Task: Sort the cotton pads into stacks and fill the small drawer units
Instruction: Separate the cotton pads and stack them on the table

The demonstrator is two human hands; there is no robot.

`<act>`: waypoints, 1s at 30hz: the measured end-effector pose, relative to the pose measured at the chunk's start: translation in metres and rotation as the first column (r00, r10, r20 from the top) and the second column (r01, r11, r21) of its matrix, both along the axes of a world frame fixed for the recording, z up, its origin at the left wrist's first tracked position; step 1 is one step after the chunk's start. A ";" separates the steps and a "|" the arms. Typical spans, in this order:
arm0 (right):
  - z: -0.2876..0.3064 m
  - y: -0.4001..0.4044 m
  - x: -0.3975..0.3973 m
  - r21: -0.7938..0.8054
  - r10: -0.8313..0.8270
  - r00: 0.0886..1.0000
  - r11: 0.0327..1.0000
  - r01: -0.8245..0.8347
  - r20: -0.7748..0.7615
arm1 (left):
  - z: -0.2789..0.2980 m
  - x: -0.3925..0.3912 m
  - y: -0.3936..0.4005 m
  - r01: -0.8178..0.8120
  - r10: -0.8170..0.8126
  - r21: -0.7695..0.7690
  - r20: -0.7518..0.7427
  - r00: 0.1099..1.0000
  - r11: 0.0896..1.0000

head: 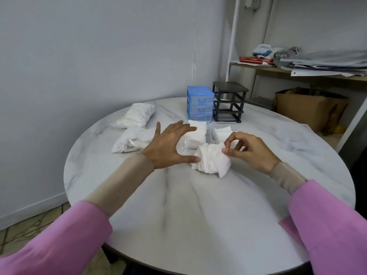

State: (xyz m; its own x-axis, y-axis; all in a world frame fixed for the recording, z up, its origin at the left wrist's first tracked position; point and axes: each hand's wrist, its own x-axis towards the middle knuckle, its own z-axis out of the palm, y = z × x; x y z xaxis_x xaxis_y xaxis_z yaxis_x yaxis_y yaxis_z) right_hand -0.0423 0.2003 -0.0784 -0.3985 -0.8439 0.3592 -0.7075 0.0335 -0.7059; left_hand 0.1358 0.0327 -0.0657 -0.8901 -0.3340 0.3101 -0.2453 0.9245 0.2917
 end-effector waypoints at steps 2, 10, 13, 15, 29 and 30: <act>0.000 0.001 -0.002 -0.006 0.009 1.000 1.000 -0.009 0.008 | 0.002 -0.006 0.003 0.028 -0.021 0.069 -0.109 0.994 0.997; 0.004 0.009 -0.010 -0.114 0.033 0.983 0.993 -0.012 0.183 | 0.008 -0.025 0.022 0.161 -0.095 0.159 -0.358 0.929 0.974; 0.008 0.011 -0.012 -0.153 0.028 0.969 0.988 0.010 0.245 | 0.007 -0.032 0.025 0.185 -0.088 0.214 -0.398 0.913 0.959; 0.013 0.011 -0.012 -0.197 0.050 0.951 0.980 0.012 0.306 | 0.008 -0.037 0.029 0.209 -0.067 0.292 -0.429 0.901 0.934; 0.010 -0.040 -0.006 -0.338 0.043 0.951 0.939 0.067 0.307 | -0.005 -0.067 0.027 0.351 0.196 0.798 -0.493 0.847 0.490; 0.009 -0.042 -0.004 -0.316 0.043 0.959 0.947 0.050 0.281 | -0.007 -0.067 0.026 0.344 0.226 0.805 -0.494 0.840 0.483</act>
State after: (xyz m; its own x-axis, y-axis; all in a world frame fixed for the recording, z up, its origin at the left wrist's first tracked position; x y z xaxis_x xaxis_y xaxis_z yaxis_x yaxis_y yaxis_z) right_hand -0.0467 0.1583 -0.0698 -0.5249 -0.7027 0.4802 -0.4788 -0.2227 -0.8492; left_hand 0.0689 0.0583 -0.0728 -0.7320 -0.6246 0.2721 0.2341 0.1444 0.9614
